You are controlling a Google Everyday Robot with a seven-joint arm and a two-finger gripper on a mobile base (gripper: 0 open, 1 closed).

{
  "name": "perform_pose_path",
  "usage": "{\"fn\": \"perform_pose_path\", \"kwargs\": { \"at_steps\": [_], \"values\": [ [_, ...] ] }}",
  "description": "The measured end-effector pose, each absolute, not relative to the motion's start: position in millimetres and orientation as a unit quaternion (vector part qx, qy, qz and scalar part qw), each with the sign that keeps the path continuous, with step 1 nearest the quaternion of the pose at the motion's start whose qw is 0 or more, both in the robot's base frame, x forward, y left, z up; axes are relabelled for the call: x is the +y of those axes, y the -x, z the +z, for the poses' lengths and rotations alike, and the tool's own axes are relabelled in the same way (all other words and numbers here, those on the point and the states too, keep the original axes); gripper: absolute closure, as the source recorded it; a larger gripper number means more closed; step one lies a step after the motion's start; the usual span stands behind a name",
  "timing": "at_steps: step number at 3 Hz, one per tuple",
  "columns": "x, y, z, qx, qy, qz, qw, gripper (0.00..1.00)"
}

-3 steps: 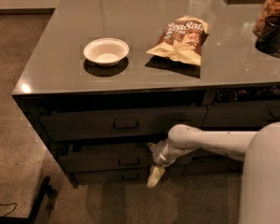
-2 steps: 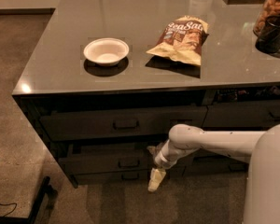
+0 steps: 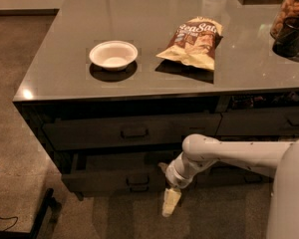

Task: Open middle drawer

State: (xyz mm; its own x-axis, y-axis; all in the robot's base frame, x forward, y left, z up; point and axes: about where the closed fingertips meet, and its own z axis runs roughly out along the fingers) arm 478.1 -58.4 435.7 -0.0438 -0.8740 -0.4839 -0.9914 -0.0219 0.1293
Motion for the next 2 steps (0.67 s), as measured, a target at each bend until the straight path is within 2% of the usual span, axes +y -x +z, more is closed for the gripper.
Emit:
{"fn": "perform_pose_path", "kwargs": {
  "at_steps": [2],
  "values": [
    [-70, -433, 456, 0.684, 0.675, 0.266, 0.079, 0.00]
  ]
}}
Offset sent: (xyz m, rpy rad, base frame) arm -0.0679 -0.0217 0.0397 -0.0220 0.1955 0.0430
